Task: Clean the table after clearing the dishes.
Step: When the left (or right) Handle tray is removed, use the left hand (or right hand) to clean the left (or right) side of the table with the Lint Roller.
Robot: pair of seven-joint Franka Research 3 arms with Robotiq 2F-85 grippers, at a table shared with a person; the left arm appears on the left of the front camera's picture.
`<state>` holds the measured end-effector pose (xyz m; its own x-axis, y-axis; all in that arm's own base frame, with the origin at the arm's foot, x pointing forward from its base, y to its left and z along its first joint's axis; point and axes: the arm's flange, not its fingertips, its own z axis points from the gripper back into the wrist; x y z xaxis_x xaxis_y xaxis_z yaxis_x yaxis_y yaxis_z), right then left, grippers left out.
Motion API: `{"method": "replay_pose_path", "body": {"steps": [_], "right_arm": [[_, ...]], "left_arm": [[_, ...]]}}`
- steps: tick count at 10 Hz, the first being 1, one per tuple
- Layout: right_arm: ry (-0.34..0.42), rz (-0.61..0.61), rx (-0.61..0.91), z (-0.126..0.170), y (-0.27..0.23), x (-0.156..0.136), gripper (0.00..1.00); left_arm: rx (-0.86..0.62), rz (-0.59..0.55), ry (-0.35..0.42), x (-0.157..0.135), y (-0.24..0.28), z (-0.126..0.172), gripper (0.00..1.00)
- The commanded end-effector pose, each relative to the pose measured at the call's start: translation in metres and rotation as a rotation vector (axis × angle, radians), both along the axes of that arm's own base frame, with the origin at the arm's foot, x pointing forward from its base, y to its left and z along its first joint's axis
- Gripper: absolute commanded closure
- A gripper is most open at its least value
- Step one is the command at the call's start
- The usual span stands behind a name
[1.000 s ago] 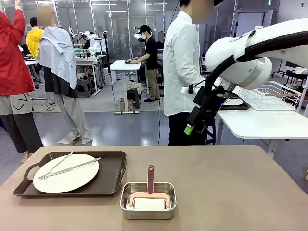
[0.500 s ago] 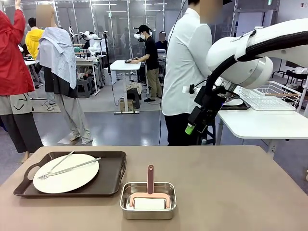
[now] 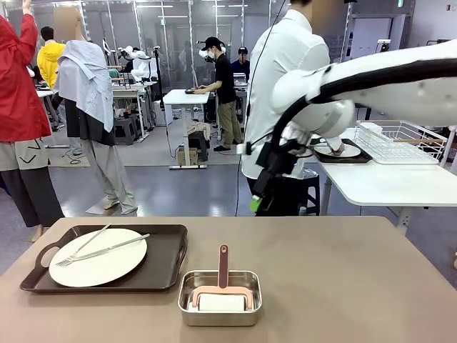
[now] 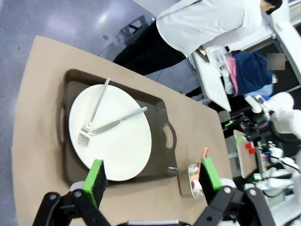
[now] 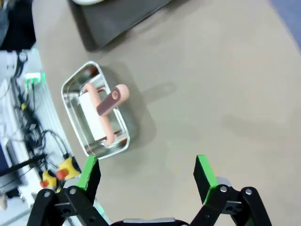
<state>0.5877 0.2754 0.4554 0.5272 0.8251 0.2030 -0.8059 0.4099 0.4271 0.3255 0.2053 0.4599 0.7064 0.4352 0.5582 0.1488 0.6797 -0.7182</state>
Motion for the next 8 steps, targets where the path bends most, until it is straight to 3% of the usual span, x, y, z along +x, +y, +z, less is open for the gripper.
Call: {"method": "replay_pose_path", "body": {"steps": [1, 4, 8], "right_arm": [[0.078, 0.123, -0.054, -0.011, 0.043, 0.032, 0.00], [0.212, 0.270, -0.027, -0.038, 0.076, 0.035, 0.00], [0.326, 0.380, -0.027, -0.068, 0.107, 0.035, 0.00]], "left_arm": [[-0.007, -0.006, -0.016, -0.001, 0.002, 0.000, 0.00], [-0.007, -0.006, -0.016, -0.001, 0.002, 0.000, 0.00], [-0.007, -0.006, -0.016, -0.001, 0.002, 0.000, 0.00]]}}
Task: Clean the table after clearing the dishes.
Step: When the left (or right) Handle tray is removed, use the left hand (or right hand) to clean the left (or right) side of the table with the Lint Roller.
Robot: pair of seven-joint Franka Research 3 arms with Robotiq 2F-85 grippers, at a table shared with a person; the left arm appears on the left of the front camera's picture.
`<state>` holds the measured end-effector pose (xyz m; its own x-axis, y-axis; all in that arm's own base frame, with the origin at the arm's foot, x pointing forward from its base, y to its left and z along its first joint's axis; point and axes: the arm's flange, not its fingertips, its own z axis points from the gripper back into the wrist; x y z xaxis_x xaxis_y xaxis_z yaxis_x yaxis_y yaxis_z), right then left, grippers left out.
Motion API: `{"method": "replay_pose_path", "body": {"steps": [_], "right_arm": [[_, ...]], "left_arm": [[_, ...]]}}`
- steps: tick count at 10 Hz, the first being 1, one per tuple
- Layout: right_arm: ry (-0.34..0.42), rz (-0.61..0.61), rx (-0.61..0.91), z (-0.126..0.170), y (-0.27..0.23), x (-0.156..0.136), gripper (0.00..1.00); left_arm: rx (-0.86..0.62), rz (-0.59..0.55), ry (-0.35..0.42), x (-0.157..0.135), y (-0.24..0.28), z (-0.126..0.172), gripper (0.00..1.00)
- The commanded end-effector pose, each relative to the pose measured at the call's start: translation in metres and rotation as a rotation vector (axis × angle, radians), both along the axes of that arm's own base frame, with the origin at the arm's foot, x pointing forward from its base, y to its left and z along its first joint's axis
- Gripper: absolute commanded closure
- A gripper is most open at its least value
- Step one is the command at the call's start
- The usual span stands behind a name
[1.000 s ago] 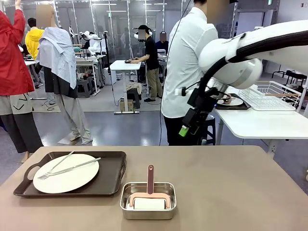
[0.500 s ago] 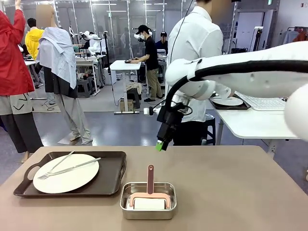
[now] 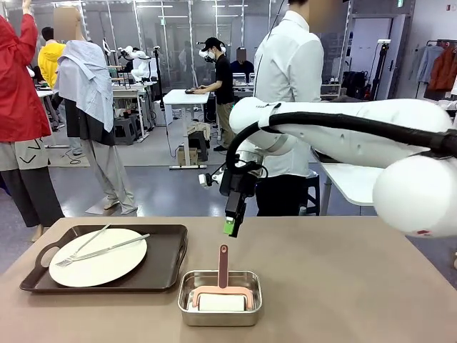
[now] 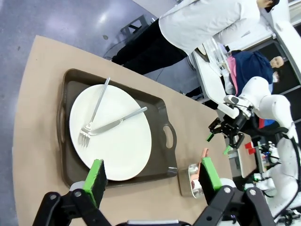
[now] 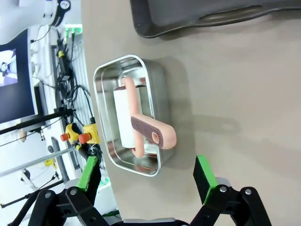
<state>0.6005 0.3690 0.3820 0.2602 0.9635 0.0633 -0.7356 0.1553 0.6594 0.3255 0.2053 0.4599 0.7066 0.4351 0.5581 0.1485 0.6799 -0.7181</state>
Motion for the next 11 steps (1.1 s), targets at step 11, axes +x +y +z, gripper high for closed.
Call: {"method": "replay_pose_path", "body": {"steps": [11], "right_arm": [[0.191, 0.158, -0.061, -0.038, 0.062, -0.003, 0.00]], "left_arm": [[-0.008, -0.006, -0.016, -0.001, 0.002, 0.000, 0.00]]}}
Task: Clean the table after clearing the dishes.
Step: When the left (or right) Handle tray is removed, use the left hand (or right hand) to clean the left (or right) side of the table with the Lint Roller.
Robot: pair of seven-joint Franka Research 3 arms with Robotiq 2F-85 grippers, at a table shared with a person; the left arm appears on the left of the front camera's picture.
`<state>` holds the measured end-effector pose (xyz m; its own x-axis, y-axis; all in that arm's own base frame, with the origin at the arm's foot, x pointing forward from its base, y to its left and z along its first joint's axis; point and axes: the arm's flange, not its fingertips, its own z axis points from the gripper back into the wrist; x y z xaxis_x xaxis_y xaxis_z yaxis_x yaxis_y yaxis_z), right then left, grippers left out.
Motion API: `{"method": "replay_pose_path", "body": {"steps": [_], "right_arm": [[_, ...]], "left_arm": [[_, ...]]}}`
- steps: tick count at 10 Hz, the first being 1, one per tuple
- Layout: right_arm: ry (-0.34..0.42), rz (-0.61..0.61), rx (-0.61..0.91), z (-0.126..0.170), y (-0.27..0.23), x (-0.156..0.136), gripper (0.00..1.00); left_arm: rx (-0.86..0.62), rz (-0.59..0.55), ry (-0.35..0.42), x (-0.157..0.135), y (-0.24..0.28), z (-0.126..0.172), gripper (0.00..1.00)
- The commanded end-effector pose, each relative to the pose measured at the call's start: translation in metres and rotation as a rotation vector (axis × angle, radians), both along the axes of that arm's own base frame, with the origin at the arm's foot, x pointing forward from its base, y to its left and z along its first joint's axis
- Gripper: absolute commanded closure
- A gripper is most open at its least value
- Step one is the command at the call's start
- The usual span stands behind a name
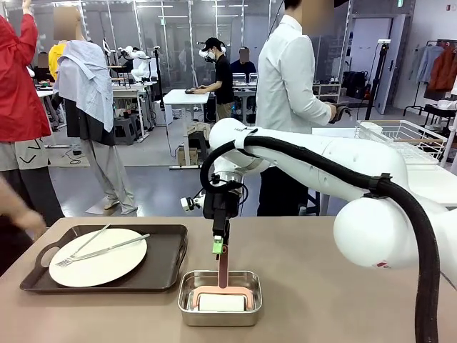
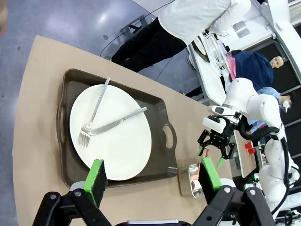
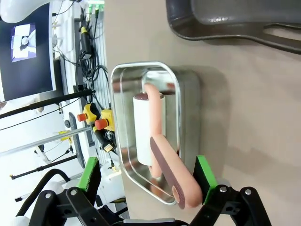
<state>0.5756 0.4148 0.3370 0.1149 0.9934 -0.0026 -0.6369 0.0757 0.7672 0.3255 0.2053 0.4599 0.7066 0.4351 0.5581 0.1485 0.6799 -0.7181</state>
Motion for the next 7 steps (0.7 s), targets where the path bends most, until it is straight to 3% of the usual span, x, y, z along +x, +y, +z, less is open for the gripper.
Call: {"method": "replay_pose_path", "body": {"steps": [1, 5, 6, 7], "right_arm": [[0.043, 0.026, -0.023, 0.0041, 0.0191, 0.0199, 0.00], [0.043, 0.038, -0.020, -0.0014, 0.0170, 0.0191, 0.00], [0.035, 0.045, -0.021, -0.0008, 0.0178, 0.0188, 0.19], [0.034, 0.047, -0.025, -0.0007, 0.0173, 0.0191, 0.19]], "left_arm": [[-0.008, -0.006, -0.016, -0.0008, 0.0016, 0.0001, 0.00], [-0.008, -0.006, -0.016, -0.0008, 0.0016, 0.0001, 0.00], [-0.008, -0.006, -0.016, -0.0008, 0.0016, 0.0001, 0.00], [-0.008, -0.006, -0.016, -0.0008, 0.0016, 0.0001, 0.00]]}}
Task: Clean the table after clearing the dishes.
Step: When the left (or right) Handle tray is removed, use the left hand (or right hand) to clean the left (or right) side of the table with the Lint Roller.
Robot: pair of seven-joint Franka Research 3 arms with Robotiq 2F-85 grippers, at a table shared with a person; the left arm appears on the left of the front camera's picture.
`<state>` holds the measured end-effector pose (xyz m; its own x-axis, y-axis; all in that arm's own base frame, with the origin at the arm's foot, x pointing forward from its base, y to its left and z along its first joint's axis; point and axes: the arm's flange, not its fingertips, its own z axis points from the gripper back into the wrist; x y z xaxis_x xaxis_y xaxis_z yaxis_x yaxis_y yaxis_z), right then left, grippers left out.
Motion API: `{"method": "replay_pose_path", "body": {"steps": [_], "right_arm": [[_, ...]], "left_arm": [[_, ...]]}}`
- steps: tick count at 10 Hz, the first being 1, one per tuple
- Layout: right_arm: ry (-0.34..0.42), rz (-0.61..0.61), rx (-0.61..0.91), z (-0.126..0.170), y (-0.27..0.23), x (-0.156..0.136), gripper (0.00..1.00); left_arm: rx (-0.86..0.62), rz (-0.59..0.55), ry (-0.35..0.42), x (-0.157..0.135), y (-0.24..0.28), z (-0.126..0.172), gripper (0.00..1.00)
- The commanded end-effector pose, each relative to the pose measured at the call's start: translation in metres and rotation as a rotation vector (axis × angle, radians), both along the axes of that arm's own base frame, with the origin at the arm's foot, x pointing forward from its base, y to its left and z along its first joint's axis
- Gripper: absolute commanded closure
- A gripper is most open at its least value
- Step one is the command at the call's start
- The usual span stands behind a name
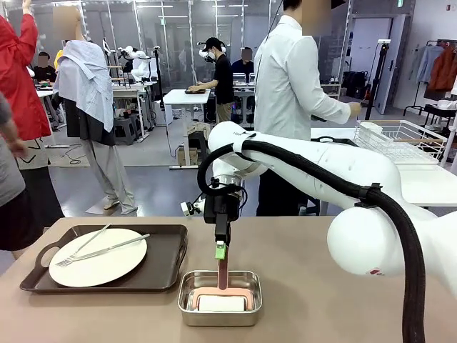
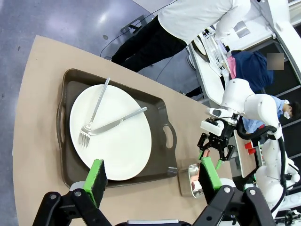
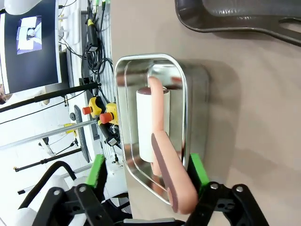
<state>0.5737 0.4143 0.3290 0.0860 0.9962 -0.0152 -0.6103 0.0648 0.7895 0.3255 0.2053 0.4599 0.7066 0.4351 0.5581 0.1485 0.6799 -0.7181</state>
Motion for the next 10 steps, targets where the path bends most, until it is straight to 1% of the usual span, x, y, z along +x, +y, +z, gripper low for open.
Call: {"method": "replay_pose_path", "body": {"steps": [1, 2, 3, 4, 5, 6, 7, 8, 9, 10], "right_arm": [[-0.001, 0.016, -0.016, 0.0065, 0.0177, 0.0212, 0.38], [0.000, 0.016, -0.014, 0.0066, 0.0170, 0.0213, 0.24], [-0.001, 0.014, -0.015, 0.0065, 0.0173, 0.0220, 0.58], [-0.001, 0.014, -0.019, 0.0066, 0.0172, 0.0226, 0.44], [-0.001, 0.018, -0.024, 0.0059, 0.0177, 0.0230, 0.77], [-0.001, 0.018, -0.027, 0.0047, 0.0172, 0.0234, 0.63], [0.001, 0.013, -0.024, 0.0033, 0.0169, 0.0235, 0.96], [0.001, 0.014, -0.023, 0.0029, 0.0168, 0.0233, 0.82], [0.000, 0.015, -0.024, 0.0031, 0.0174, 0.0233, 1.00], [-0.002, 0.017, -0.024, 0.0045, 0.0169, 0.0231, 0.87]], "left_arm": [[-0.008, -0.006, -0.016, -0.0007, 0.0016, 0.0001, 0.00], [-0.008, -0.006, -0.016, -0.0007, 0.0016, 0.0001, 0.00], [-0.008, -0.006, -0.016, -0.0007, 0.0016, 0.0001, 0.00], [-0.008, -0.006, -0.016, -0.0007, 0.0016, 0.0001, 0.00], [-0.008, -0.006, -0.016, -0.0007, 0.0016, 0.0001, 0.00], [-0.008, -0.006, -0.016, -0.0007, 0.0016, 0.0001, 0.00], [-0.008, -0.006, -0.016, -0.0007, 0.0016, 0.0001, 0.00], [-0.008, -0.006, -0.016, -0.0007, 0.0016, 0.0001, 0.00], [-0.008, -0.006, -0.016, -0.0007, 0.0016, 0.0001, 0.00], [-0.008, -0.006, -0.016, -0.0007, 0.0016, 0.0001, 0.00]]}}
